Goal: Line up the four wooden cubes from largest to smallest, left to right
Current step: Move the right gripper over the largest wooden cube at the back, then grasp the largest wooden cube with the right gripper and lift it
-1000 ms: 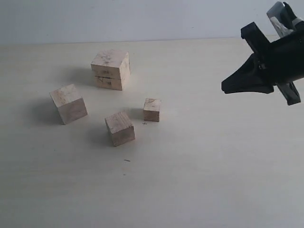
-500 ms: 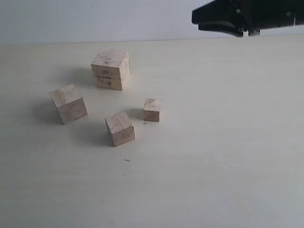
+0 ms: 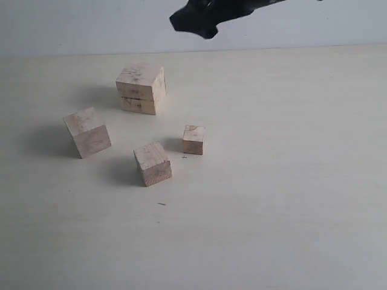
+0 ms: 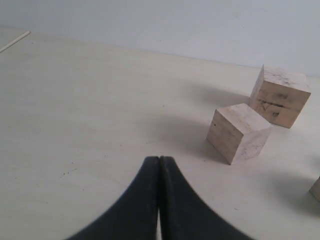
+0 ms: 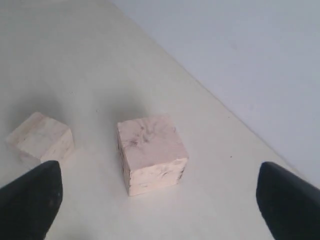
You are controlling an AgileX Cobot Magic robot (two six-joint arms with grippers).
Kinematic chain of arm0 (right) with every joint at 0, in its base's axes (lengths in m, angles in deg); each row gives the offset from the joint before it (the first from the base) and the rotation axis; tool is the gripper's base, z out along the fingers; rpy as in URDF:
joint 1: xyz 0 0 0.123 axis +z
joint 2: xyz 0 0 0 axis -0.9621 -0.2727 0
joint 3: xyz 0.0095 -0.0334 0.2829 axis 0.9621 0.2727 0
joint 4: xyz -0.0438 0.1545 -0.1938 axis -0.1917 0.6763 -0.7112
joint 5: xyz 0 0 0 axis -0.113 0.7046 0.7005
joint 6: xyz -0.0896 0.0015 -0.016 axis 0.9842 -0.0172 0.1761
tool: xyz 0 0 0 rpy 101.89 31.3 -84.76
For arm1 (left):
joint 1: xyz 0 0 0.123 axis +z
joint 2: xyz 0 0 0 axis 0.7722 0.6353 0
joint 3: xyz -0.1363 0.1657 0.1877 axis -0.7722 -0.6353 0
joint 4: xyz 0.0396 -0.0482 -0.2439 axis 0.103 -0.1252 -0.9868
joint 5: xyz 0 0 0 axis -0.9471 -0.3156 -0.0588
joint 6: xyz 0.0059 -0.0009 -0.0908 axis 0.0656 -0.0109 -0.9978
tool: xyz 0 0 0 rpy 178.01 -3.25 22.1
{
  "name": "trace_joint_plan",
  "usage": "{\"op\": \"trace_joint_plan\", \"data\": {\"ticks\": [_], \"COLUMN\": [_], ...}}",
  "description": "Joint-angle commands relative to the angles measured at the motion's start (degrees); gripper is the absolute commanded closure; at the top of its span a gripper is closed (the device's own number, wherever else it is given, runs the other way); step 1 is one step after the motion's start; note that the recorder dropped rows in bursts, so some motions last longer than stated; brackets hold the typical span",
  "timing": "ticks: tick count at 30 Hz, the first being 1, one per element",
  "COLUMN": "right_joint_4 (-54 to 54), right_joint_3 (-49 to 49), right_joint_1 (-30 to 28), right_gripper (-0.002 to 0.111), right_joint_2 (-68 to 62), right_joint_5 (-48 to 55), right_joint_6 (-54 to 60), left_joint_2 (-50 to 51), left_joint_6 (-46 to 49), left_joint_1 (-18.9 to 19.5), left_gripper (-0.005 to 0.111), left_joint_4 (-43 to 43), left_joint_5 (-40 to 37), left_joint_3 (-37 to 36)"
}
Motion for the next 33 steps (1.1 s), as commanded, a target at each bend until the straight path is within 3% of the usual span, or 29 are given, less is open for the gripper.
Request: {"op": "trace_joint_plan", "data": {"ticks": [1, 7, 17, 33], "right_joint_4": [-2.38, -3.19, -5.11, -3.31], "right_joint_3": [-3.54, -10.54, -26.87, -35.22], "right_joint_1": [3.24, 6.2, 6.2, 5.7], "right_gripper": [0.005, 0.005, 0.006, 0.006], "right_joint_2": [-7.03, -16.51, -30.4, -39.72], "right_joint_5": [-0.79, -1.73, -1.54, -1.29], "right_joint_6": [0.83, 0.83, 0.83, 2.41], "left_joint_2": [-0.23, -0.23, -0.23, -0.23], "left_joint_6": [-0.15, -0.15, -0.15, -0.15], "left_joint_1": [-0.39, -0.39, -0.39, -0.39], "left_gripper": [0.107, 0.107, 0.107, 0.107], "left_joint_4": [0.09, 0.09, 0.09, 0.09], "left_joint_5": [0.38, 0.38, 0.38, 0.38], "left_joint_3": [-0.15, -0.15, -0.15, -0.15]}}
